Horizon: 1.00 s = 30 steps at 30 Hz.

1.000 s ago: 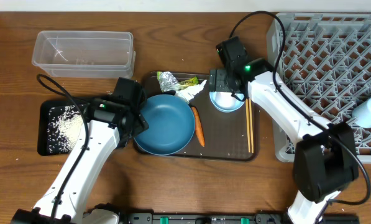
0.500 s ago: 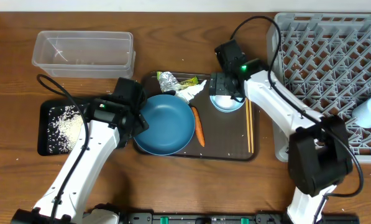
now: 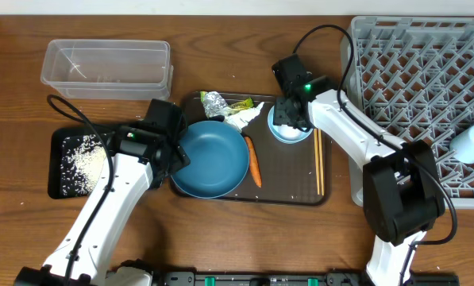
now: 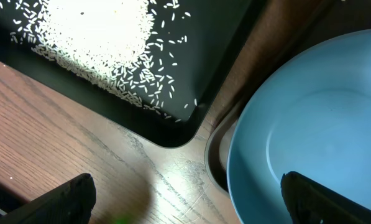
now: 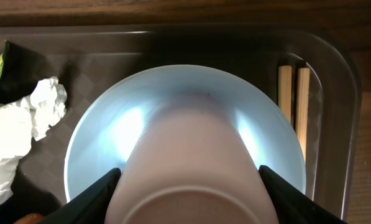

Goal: Sort waste into correct bins and load items into the dishwasher rack
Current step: 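Grasp the second light-blue cup with the right gripper, then carry the cup right and release it in the dish rack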

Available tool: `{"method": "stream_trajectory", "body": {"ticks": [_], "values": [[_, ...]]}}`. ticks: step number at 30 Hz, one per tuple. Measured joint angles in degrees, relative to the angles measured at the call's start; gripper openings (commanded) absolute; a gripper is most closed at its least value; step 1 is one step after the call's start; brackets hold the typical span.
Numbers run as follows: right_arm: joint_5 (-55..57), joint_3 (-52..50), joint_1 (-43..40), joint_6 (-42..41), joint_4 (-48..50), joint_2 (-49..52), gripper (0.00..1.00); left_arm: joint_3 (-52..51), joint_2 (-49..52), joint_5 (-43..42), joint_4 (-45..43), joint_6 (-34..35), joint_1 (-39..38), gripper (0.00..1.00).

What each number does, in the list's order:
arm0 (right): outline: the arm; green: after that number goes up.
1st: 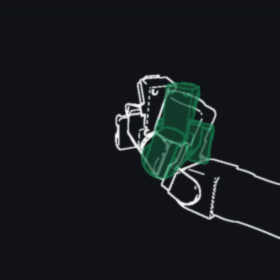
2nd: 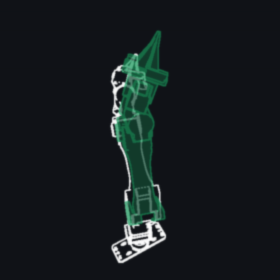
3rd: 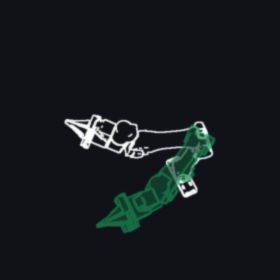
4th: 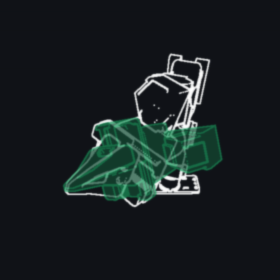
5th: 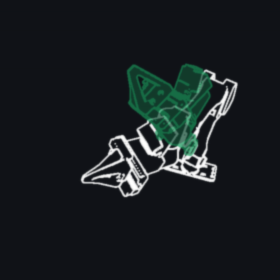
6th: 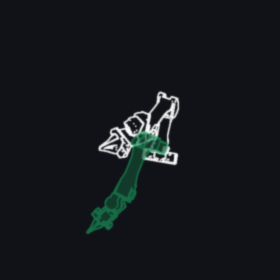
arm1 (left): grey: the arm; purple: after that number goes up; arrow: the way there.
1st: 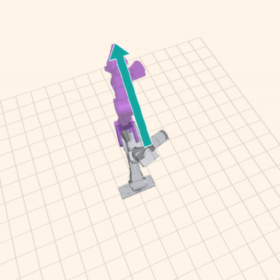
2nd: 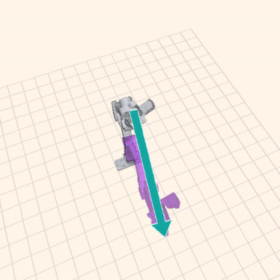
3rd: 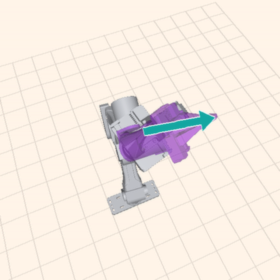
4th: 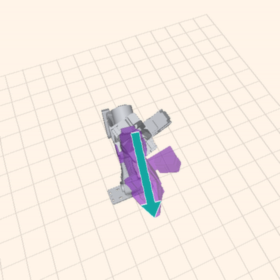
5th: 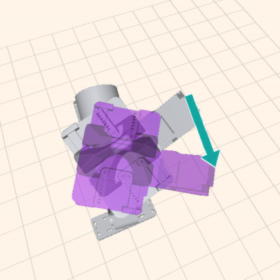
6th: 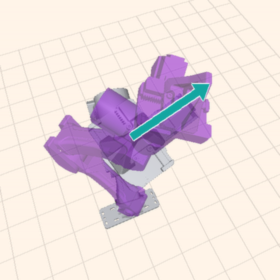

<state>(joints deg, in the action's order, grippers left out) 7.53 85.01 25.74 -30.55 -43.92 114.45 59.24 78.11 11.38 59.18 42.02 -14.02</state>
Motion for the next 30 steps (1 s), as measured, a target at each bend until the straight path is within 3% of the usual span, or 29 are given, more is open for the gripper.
{"method": "stream_trajectory", "body": {"ticks": [7,15,23,30], "values": [[0.7,0.1,-0.2,0.0,-1.6,-2.4,0.63,0.0,0.0,0.0,0.0,0.0,0.0,0.98],[1.3,5.8,-6.2,1.0,-4.9,-14.6,0.61,0.0,0.0,0.0,0.0,0.0,0.0,0.98],[1.9,10.4,-27.1,3.3,-7.6,-26.5,0.61,0.0,0.0,0.0,0.0,0.0,0.0,0.98],[2.6,10.5,-47.5,5.6,-7.7,-26.7,0.61,0.0,0.0,0.0,0.0,0.0,0.0,0.98]]}}
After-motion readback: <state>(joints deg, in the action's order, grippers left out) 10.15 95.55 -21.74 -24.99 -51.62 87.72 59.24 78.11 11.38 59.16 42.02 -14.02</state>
